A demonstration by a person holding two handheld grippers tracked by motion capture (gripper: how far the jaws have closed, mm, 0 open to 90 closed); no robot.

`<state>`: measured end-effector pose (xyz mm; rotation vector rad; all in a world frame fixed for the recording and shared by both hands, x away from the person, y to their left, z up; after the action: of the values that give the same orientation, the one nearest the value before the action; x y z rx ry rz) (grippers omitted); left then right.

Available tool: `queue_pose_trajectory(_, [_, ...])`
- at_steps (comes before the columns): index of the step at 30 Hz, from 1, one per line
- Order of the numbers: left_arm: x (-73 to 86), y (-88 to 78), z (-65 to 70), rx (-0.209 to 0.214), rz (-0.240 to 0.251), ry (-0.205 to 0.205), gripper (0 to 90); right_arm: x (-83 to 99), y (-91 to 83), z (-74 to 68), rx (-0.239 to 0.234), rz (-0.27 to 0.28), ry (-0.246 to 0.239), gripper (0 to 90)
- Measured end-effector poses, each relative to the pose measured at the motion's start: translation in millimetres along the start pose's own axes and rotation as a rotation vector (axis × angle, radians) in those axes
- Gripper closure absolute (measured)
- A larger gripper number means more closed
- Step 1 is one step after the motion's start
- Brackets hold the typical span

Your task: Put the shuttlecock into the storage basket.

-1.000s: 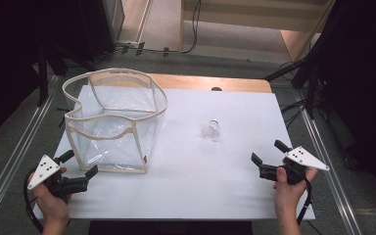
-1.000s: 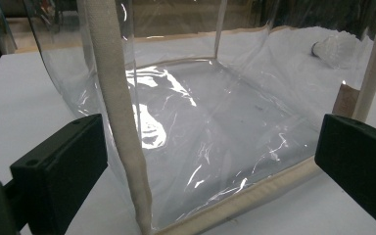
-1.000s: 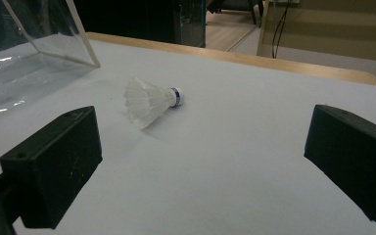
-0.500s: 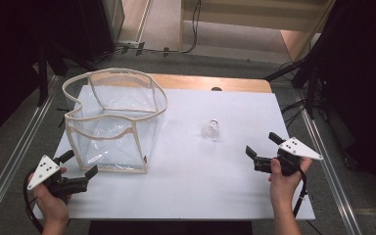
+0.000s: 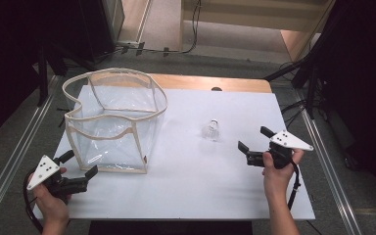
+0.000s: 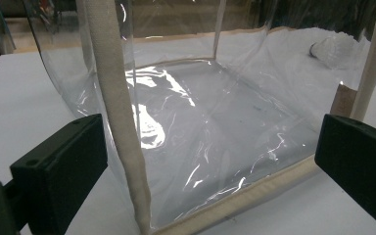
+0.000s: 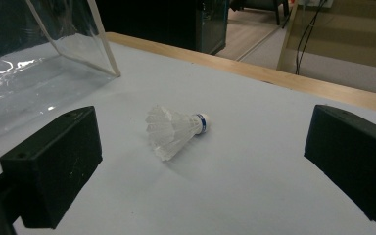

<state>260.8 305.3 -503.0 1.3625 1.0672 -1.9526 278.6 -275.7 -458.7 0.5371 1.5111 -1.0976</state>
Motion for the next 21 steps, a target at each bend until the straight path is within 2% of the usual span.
queue_pose_trajectory(10, [0.0, -0.1, -0.2, 0.000, 0.002, -0.004, 0.0, -7.4, 22.9, -8.7, -0.029, -0.022, -0.009, 0.0])
queue_pose_trajectory(21, [-0.1, 0.0, -0.2, 0.000, 0.001, -0.003, 0.0, -14.8, 38.5, -14.6, -0.049, -0.037, -0.017, 0.0])
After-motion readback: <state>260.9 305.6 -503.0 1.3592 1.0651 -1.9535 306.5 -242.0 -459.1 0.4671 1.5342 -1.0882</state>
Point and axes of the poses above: each handheld gripper's, and its own axes: y roughly forward along the jaws, x roughly out of its underside, z roughly to its right, the point moved 2 cm from there along y, roughly forward along the jaws, and after that the axes turned 8 degrees about -y, right-handed, at the moved point
